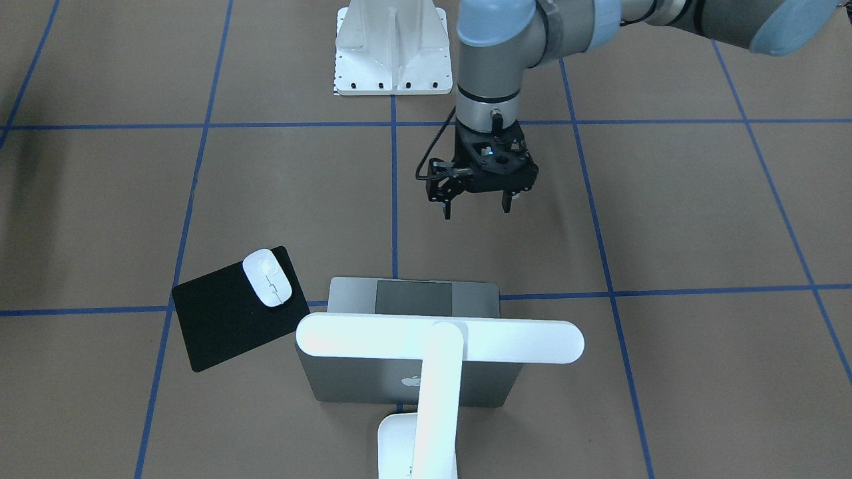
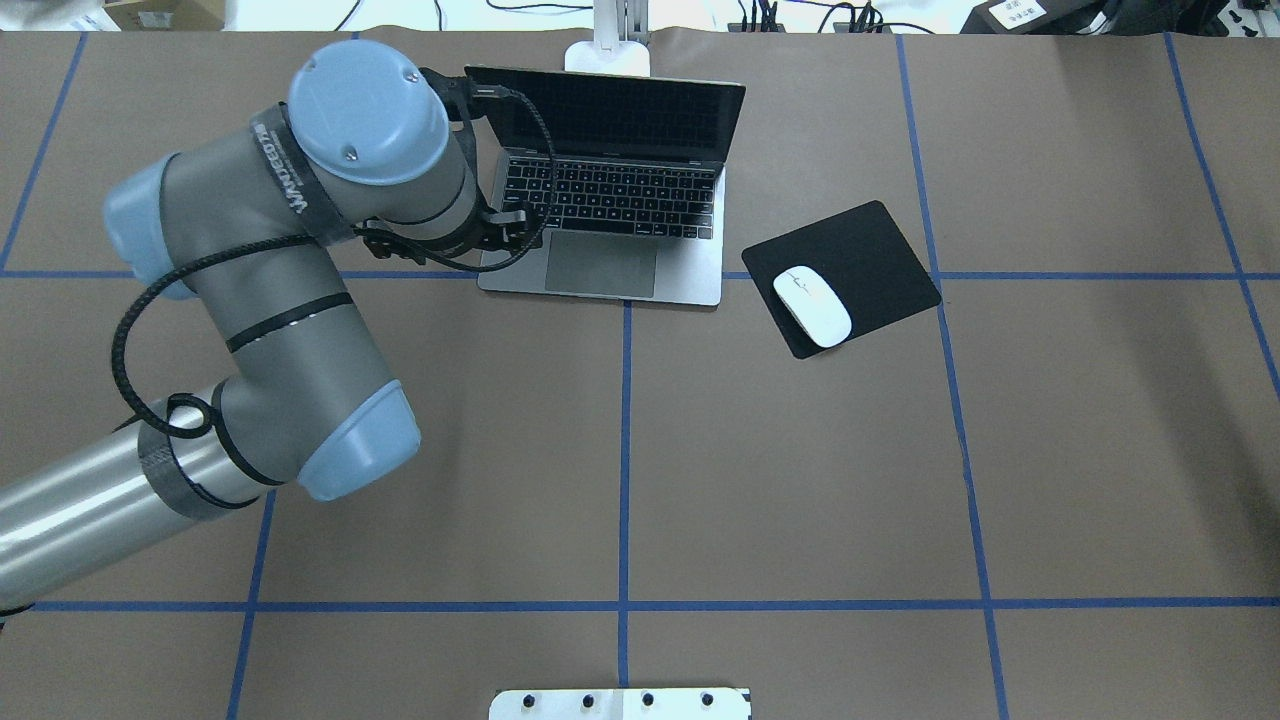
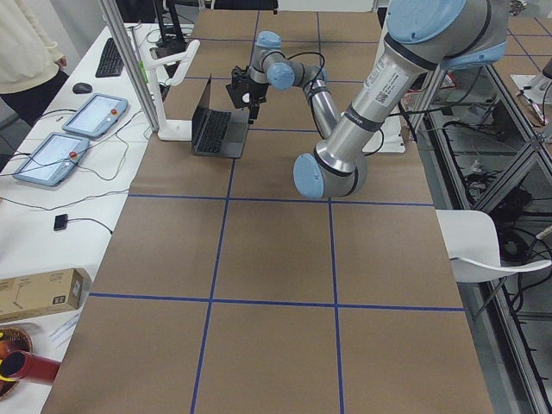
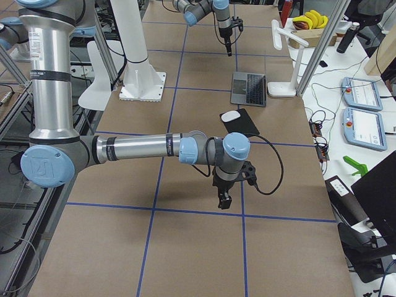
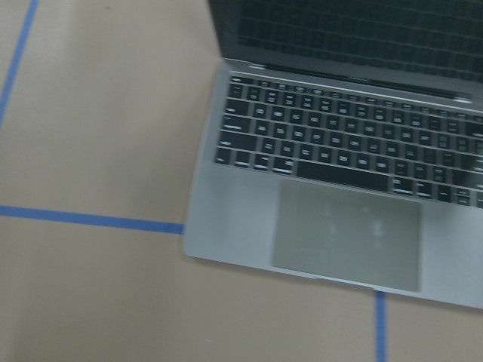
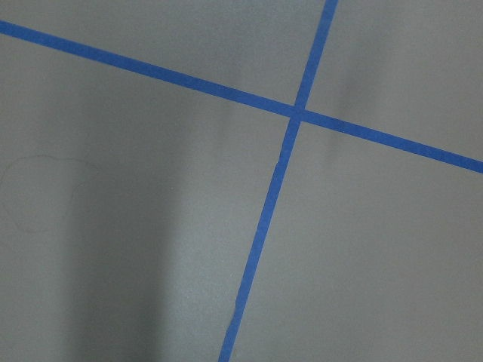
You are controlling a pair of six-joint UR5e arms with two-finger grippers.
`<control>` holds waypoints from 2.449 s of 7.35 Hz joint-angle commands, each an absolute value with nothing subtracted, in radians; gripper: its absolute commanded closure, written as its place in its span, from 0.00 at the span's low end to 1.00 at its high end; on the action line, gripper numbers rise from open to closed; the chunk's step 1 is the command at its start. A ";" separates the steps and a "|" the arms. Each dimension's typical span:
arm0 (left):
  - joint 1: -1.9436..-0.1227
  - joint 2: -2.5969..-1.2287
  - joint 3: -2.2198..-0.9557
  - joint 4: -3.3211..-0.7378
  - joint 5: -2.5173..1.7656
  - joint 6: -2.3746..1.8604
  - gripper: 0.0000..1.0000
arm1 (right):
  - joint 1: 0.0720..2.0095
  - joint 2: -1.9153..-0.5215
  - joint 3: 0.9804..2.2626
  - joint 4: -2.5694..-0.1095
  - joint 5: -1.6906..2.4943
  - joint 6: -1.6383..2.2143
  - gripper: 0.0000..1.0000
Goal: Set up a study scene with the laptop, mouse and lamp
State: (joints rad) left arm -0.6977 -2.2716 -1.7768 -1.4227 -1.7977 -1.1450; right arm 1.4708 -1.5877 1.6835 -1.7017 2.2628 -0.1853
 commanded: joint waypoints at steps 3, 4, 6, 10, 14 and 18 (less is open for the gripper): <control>-0.883 -2.104 -1.787 -1.434 -1.984 -0.880 0.01 | 1.473 -1.620 1.657 -1.649 2.264 -0.184 0.00; -0.940 -2.065 -1.789 -1.436 -2.026 -0.809 0.01 | 1.473 -1.621 1.652 -1.649 2.264 -0.196 0.00; -1.053 -1.981 -1.790 -1.437 -2.121 -0.665 0.01 | 1.473 -1.620 1.644 -1.649 2.269 -0.198 0.00; -1.262 -1.797 -1.778 -1.440 -2.222 -0.293 0.01 | 1.473 -1.623 1.644 -1.651 2.273 -0.198 0.00; -1.471 -1.717 -1.618 -1.488 -2.247 0.071 0.01 | 1.473 -1.624 1.638 -1.651 2.273 -0.196 0.00; -1.577 -1.718 -1.433 -1.625 -2.295 0.196 0.01 | 1.473 -1.624 1.620 -1.651 2.266 -0.198 0.00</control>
State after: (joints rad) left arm -1.5541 -1.7188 -1.4555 -1.6127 -2.2888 0.1701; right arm 1.4726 -1.6245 1.6314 -1.6506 2.2707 -0.1978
